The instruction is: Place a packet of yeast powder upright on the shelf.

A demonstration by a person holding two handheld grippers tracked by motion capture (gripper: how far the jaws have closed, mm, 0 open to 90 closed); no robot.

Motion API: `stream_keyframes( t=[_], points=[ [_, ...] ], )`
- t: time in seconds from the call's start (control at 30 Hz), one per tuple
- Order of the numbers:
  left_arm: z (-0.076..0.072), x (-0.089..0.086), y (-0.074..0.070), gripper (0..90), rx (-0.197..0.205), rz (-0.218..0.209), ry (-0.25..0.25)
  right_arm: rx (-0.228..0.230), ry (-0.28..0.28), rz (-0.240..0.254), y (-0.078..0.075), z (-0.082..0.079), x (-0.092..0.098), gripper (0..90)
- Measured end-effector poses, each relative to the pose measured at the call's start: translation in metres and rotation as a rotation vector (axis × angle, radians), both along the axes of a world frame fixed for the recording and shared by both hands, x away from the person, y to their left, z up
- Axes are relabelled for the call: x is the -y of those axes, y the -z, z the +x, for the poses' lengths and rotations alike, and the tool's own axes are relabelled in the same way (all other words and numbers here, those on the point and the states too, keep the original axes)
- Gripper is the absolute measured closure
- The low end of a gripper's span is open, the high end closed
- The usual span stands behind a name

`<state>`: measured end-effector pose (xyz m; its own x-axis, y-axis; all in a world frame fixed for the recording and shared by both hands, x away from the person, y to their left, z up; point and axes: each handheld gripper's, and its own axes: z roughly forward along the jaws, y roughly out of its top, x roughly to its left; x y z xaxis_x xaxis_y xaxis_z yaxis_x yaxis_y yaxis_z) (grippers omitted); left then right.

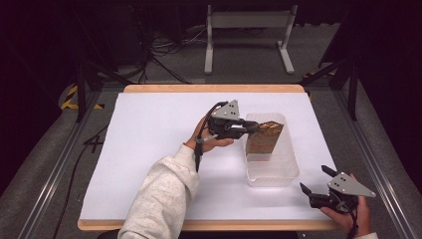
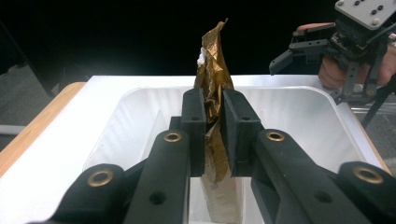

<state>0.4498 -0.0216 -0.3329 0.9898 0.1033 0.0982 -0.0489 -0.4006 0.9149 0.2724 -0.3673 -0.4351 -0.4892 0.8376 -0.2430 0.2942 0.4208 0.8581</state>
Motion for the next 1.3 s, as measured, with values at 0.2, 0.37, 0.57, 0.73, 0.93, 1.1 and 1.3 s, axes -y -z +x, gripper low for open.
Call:
stream_keyframes(
  t=[0.2, 0.37, 0.57, 0.73, 0.93, 1.1, 1.3],
  points=[
    [-0.003, 0.0, 0.001, 72.7, 0.001, -0.005, -0.043, -0.001, -0.001, -0.002, 0.0, 0.001, 0.0, 10.3],
    [-0.006, 0.003, 0.0, 70.4, 0.016, 0.004, -0.066, -0.001, -0.002, -0.003, 0.0, 0.001, 0.0, 10.3],
    [-0.009, 0.004, -0.005, 67.7, 0.025, 0.008, -0.09, -0.002, -0.002, 0.001, 0.001, 0.001, 0.0, 10.3],
    [-0.011, 0.001, -0.008, 64.7, 0.035, 0.02, -0.11, -0.005, -0.005, -0.002, 0.001, 0.001, 0.0, 10.3],
    [-0.012, -0.005, -0.011, 55.2, 0.034, 0.011, -0.13, -0.005, -0.003, 0.0, 0.001, 0.001, -0.001, 10.3],
    [-0.014, -0.01, -0.013, 45.1, 0.046, 0.018, -0.164, -0.003, -0.005, 0.001, 0.001, 0.002, -0.001, 10.3],
    [-0.017, -0.016, -0.014, 31.1, 0.056, 0.051, -0.215, 0.0, -0.005, 0.001, 0.0, 0.002, 0.0, 10.3]
  ],
)
